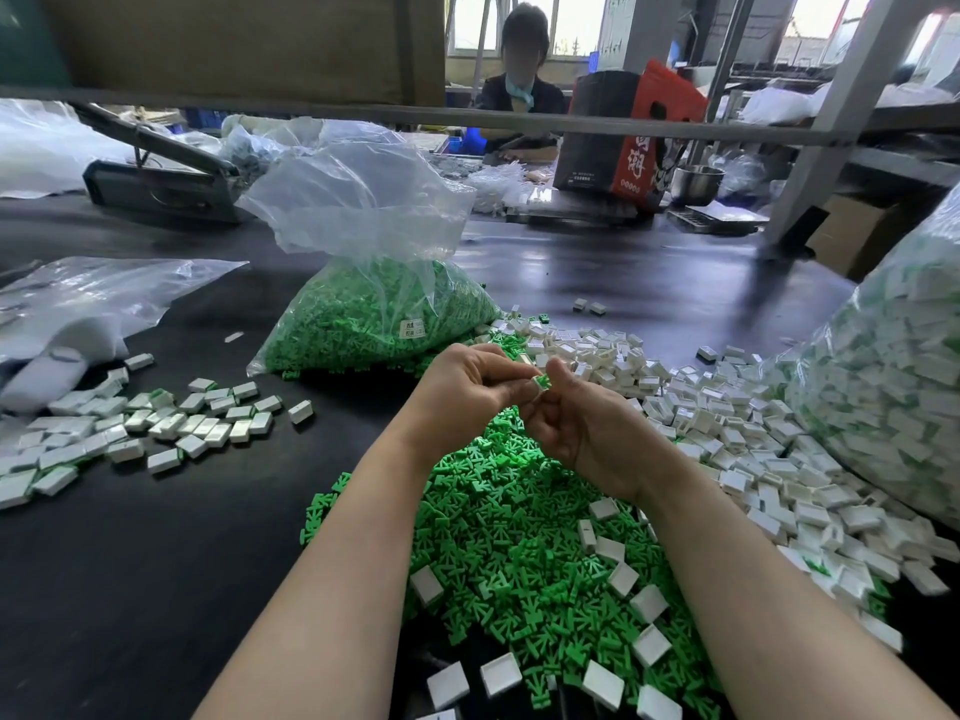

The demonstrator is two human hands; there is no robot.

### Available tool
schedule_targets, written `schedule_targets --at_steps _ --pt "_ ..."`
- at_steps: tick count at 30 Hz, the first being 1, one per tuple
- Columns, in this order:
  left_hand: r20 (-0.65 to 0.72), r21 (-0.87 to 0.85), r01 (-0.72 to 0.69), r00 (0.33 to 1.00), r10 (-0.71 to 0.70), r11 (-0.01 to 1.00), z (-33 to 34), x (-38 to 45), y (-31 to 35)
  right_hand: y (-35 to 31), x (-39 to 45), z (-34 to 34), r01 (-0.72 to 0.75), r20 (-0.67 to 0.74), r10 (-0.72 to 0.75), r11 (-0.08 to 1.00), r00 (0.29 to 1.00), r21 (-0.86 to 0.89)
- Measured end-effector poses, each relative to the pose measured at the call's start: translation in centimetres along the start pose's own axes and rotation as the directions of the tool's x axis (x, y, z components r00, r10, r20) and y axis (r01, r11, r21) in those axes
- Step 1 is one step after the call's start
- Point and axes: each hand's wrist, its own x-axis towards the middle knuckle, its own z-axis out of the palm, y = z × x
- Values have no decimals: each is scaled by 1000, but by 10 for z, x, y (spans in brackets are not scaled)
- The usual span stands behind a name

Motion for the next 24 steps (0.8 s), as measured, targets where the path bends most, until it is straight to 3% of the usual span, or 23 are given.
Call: schedule_targets --at_steps 15,24 --pt "20 29 -6 1000 5 1000 4 -2 1 2 3 0 -58 -16 57 998 998 -22" --pt "27 -9 11 1000 -11 1000 3 -2 0 1 2 -2 -89 46 91 995 995 -35"
